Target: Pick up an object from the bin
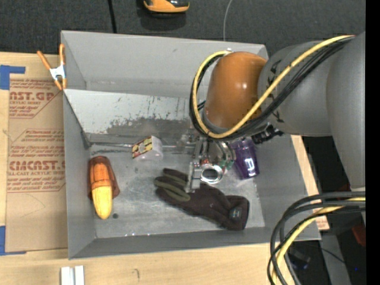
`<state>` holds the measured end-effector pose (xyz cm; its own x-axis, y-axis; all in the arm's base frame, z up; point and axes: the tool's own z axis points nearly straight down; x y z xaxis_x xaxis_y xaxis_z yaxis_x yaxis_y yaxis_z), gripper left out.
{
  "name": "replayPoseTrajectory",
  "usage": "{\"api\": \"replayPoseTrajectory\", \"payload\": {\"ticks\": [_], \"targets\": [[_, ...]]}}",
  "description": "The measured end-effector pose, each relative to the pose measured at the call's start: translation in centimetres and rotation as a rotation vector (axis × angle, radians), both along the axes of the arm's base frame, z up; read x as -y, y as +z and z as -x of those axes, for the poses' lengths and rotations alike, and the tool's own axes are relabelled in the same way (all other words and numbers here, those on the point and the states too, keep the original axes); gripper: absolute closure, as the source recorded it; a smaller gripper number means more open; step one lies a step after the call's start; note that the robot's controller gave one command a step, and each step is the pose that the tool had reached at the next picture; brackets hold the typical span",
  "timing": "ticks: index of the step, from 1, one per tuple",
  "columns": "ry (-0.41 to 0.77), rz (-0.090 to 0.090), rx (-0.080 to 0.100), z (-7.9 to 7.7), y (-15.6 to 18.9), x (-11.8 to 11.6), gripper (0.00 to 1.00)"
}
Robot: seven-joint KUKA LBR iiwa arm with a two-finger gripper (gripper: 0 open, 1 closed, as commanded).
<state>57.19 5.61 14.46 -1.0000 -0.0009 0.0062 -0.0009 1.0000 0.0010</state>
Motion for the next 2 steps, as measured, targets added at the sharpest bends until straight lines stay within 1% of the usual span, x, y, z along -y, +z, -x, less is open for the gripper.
{"api": "replayPoseTrajectory", "payload": {"ticks": [1, 2], "targets": [[-0.001, 0.000, 0.008, -0.2, 0.5, 0.0, 0.00], [-0.108, 0.000, 0.010, 4.3, -6.0, 0.5, 0.00]]}}
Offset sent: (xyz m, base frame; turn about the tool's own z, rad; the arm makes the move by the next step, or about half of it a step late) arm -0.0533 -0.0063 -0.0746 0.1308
